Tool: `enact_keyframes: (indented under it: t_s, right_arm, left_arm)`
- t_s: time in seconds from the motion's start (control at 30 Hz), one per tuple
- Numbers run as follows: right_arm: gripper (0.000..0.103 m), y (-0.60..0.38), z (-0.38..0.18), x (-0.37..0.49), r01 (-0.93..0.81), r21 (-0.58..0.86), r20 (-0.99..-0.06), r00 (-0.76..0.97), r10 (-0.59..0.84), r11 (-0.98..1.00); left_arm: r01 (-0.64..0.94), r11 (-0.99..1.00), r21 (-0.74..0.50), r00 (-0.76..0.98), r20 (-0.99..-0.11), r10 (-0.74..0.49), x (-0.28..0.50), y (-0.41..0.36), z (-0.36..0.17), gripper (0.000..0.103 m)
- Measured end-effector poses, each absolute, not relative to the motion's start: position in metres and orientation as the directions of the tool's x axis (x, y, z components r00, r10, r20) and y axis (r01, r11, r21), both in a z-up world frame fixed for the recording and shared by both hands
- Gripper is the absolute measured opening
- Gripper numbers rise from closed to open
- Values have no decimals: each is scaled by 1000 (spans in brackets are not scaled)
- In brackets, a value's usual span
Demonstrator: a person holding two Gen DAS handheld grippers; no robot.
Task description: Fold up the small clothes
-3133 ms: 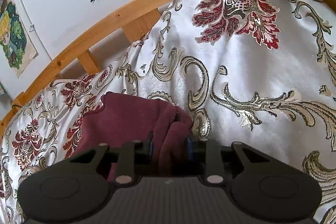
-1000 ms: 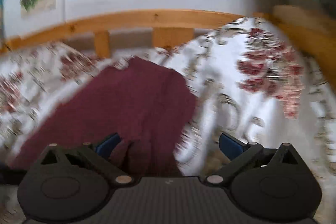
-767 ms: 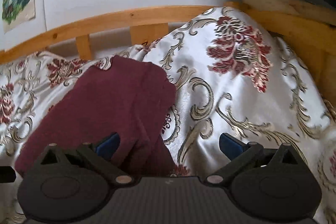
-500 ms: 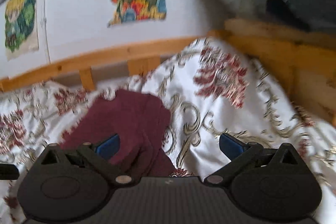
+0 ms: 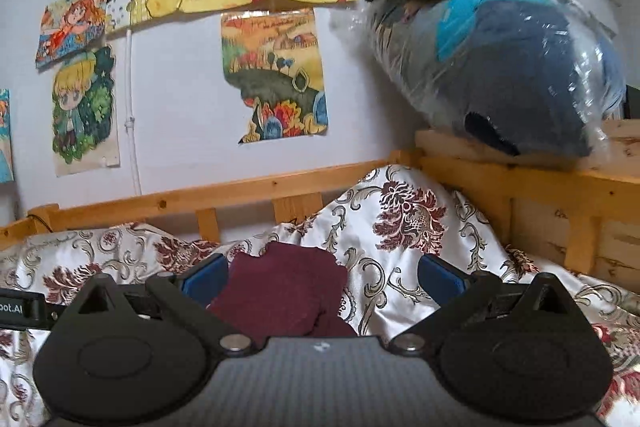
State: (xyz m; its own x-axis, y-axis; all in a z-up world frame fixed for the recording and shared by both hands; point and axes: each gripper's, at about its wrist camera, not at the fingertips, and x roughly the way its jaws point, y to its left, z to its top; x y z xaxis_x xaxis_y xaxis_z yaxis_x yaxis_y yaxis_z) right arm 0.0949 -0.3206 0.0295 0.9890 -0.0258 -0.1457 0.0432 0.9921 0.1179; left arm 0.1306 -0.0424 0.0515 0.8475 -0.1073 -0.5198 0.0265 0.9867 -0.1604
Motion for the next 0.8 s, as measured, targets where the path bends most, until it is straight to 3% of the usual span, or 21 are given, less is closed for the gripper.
enact_keyframes:
  t_s: [0.3,0.63,0.8]
  right_arm:
    - [103,-291,23,34,56,84,-140,989,-44,995]
    - [103,-261,-9,-18,100,12,-148,984,-97,995]
    - [103,-253,-13,-20,105,-36,-158,981,-109,994]
  left_arm:
    - [71,992,-103,881,-460,-111,80,-23,58,102]
    - [98,989,-108,887,-441,-136,37,3,20,102]
    - [54,994,-93,900,-427,-88,37,10,3,102]
